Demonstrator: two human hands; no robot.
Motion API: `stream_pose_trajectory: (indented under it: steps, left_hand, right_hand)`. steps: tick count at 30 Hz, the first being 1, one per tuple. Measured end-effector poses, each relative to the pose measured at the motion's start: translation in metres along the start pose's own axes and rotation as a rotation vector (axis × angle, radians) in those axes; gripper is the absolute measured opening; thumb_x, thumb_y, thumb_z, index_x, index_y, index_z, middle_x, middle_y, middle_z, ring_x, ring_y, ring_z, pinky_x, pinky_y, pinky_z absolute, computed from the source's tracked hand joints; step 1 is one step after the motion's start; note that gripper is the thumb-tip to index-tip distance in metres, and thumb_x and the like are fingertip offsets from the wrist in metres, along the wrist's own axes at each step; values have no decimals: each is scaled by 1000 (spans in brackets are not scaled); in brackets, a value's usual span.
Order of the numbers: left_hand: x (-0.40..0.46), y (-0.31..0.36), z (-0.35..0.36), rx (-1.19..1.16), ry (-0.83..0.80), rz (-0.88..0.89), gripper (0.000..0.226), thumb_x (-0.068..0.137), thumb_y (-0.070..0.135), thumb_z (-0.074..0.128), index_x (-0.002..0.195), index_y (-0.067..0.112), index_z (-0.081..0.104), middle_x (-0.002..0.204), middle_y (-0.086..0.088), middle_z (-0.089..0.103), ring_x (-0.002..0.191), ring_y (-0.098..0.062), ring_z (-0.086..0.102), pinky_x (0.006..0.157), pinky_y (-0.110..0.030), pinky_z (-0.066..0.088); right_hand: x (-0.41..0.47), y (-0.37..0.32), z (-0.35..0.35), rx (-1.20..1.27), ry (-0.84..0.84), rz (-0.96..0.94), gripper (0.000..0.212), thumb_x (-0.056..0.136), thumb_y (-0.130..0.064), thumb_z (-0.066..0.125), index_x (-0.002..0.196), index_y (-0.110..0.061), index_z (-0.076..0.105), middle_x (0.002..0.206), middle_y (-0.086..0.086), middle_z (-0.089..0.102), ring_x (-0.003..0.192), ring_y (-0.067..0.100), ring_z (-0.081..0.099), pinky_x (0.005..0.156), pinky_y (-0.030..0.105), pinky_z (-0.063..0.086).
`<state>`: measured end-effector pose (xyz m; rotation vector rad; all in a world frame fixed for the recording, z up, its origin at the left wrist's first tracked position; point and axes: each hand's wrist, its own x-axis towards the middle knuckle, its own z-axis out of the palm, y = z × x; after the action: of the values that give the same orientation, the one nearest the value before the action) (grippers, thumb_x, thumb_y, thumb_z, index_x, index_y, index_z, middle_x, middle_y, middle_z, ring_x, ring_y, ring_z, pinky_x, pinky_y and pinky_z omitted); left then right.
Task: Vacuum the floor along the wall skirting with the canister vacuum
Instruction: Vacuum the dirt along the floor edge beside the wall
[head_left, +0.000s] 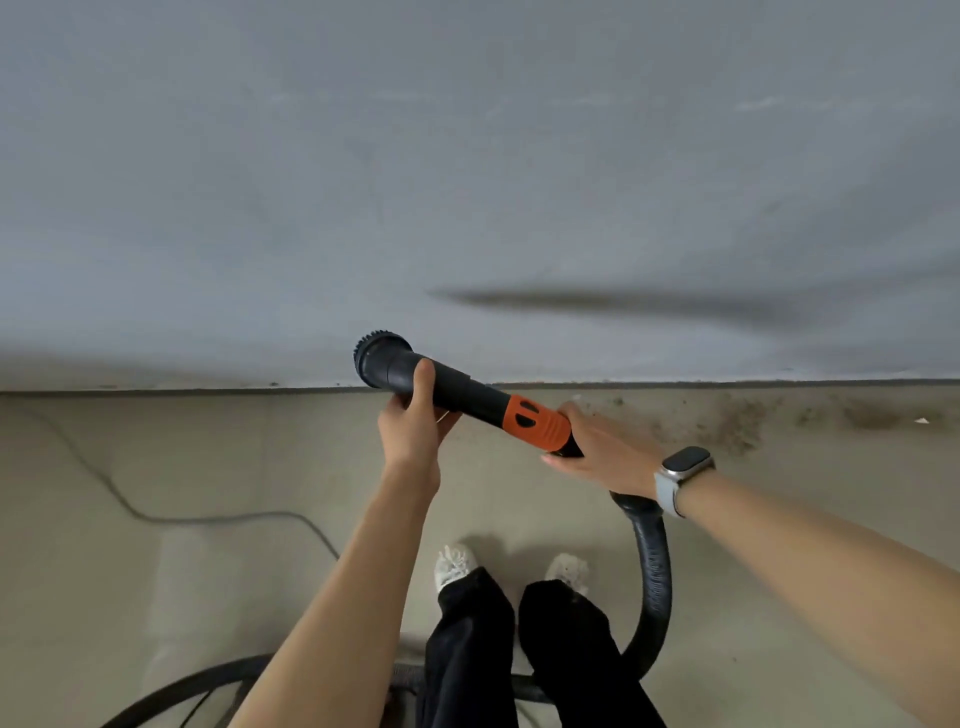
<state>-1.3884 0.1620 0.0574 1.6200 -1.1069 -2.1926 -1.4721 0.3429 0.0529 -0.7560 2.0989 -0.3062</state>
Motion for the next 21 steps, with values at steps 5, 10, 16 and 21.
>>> stream_pose_trajectory:
  steps: [5,10,16,21]
  left_hand:
    - [50,-46,-47,-69,139,-80,30,94,27,57,109,0,54,93,-7,61,83,-18,65,74,-27,55]
    - [102,-114,-65,-65,215,-107,23,94,27,56,101,5,55,89,-3,62,84,-18,65,74,-26,54]
    - [167,-209,-98,-96,338,-149,21,94,29,56,92,9,54,92,-6,64,92,-23,66,75,-27,55]
    - [228,-254,-124,-105,391,-128,22,94,30,56,89,8,53,90,-7,64,89,-21,65,72,-27,53]
  right_hand:
    - [59,7,53,-103,-135,-59,30,93,-42,51,107,-20,37,72,-2,54,57,14,48,54,26,40]
    - [111,48,119,-105,-177,-90,32,95,-42,50,112,-17,37,71,-8,47,54,8,44,48,20,34]
    - [169,111,206,-29,-163,-95,29,92,-45,53,104,-22,40,76,-9,51,62,11,51,53,25,37]
    - [210,138,265,-18,-156,-125,28,91,-44,53,106,-23,42,74,-7,55,65,16,56,54,23,37]
